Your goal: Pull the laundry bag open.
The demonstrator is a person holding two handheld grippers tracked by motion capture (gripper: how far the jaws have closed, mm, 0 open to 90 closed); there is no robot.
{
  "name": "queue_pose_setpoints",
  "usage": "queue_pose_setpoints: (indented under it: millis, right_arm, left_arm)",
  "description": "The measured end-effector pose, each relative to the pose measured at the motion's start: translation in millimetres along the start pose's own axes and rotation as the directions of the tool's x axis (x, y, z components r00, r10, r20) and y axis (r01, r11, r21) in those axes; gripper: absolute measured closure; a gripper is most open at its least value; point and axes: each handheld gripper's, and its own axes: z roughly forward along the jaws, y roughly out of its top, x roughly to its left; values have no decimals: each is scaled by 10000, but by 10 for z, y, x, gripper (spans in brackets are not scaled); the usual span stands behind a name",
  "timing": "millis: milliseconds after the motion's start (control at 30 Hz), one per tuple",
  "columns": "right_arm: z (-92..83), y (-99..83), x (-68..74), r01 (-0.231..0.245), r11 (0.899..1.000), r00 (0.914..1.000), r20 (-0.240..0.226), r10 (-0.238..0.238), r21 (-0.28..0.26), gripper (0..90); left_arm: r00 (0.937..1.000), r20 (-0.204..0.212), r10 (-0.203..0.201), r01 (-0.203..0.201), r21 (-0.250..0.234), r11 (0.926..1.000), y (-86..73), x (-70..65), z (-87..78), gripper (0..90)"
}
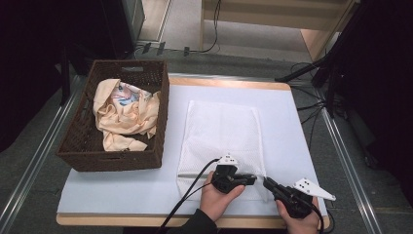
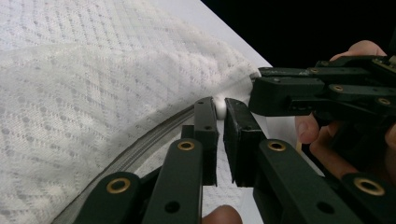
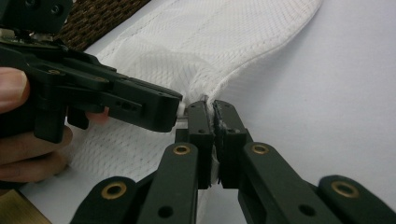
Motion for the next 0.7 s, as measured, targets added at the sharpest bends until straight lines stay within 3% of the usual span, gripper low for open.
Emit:
queue_pose_setpoints:
  millis: [333,433,700]
  right_arm:
    - [4,1,26,205,9998,9998,-67,-205,-23,883]
    - [-5,4,31,219,9997,9997,-89,-219,-81,882]
    - [5,-3,16,43,9999,9998,-190,-46,-146,862]
  left_arm:
    - [9996,-219,-150,158,348,9993,-5,11,29,863]
    - [9998,-97,-170,174,395,9991,-9,7,41,836]
    - [10000,-42,-36,38,362,9993,-10,4,24,874]
